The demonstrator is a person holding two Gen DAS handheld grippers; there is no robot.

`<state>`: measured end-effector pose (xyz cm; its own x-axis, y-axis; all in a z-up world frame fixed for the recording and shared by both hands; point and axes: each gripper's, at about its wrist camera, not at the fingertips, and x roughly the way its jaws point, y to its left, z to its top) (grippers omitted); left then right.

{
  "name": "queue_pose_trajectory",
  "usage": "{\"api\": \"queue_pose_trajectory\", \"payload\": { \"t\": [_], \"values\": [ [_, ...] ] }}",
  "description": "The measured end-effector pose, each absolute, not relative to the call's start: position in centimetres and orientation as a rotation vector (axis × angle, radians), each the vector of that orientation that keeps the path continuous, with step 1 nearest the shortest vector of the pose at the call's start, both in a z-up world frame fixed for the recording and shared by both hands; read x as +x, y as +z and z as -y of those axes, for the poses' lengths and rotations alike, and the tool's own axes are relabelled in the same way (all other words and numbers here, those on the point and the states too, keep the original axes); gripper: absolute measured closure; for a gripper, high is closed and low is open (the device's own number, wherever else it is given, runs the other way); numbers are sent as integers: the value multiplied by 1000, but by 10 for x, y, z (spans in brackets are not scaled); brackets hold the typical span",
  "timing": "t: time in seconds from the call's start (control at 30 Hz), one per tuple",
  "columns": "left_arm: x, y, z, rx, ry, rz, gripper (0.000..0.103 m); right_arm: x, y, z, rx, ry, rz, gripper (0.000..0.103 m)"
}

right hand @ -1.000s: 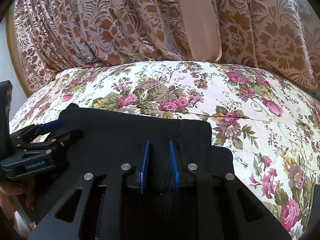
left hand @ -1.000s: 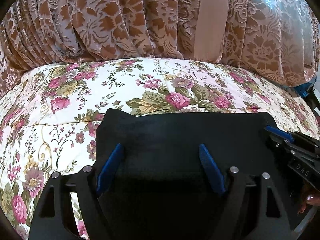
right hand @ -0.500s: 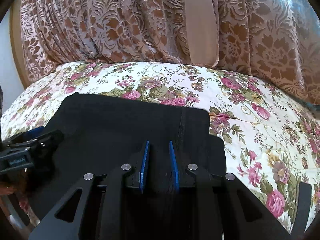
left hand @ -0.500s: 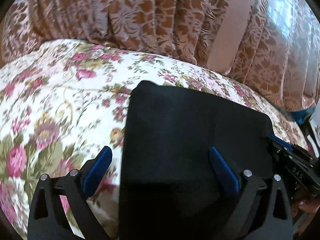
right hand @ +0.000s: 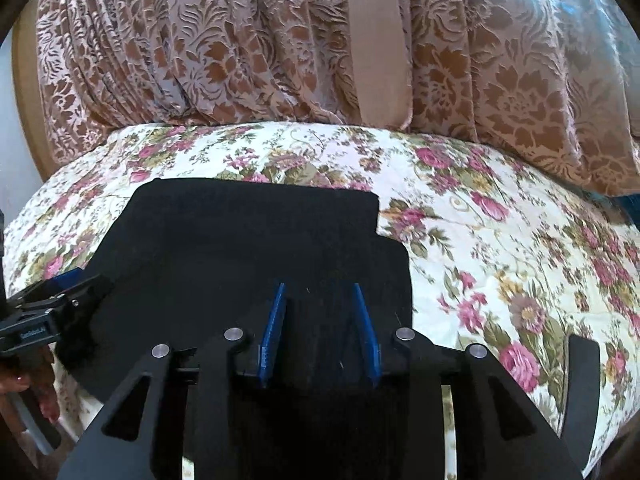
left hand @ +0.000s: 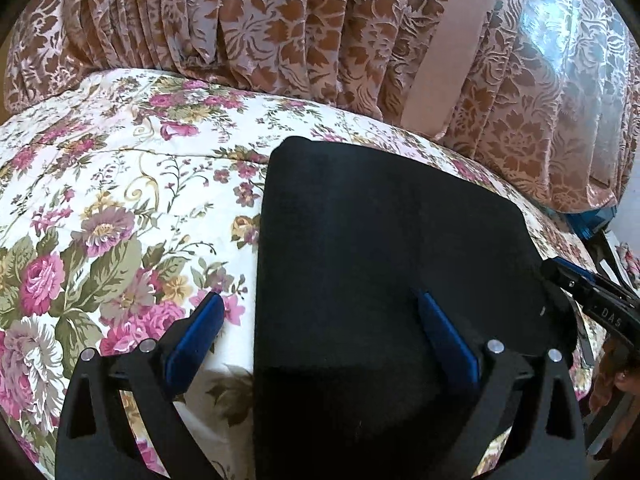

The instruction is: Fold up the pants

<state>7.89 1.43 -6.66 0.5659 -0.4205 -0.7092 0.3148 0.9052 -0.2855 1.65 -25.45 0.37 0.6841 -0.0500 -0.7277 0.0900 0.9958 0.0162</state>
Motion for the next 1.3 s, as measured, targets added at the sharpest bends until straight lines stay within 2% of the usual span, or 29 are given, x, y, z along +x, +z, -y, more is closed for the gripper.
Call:
{"api": "queue_pose_trajectory", "payload": {
  "t": [0.07,0.23,0.57,0.7,0.73,0.83,0.87,0.93,1.07,1.3],
  "values": [
    [79,-66,-15,-134,-470,-880,5,12,6,257,62,-83,-823,38],
    [80,-67,-15,-120,-536,-910,5,5,10,270,131,-72,-872,25],
    [92,-83,-27,-234,-657,-996,5,5,-32,315,488,8,-1022,25],
    [97,-91,-23,-251,-702,-1014,7,13,-44,316,523,48,-1023,26],
    [96,-91,-22,-253,-712,-1014,18,16,-46,315,525,54,-1025,29],
    [90,-86,-17,-256,-712,-1003,32,19,-45,308,476,63,-1013,41],
    [88,-83,-16,-249,-708,-997,35,19,-41,305,448,68,-1002,47],
    [83,-75,-12,-201,-696,-975,40,15,-31,296,359,72,-969,53],
    [78,-66,-8,-139,-678,-940,46,13,-21,291,281,65,-930,56],
    [78,-47,-12,-132,-657,-888,63,10,-12,292,267,57,-862,58]
  ]
}}
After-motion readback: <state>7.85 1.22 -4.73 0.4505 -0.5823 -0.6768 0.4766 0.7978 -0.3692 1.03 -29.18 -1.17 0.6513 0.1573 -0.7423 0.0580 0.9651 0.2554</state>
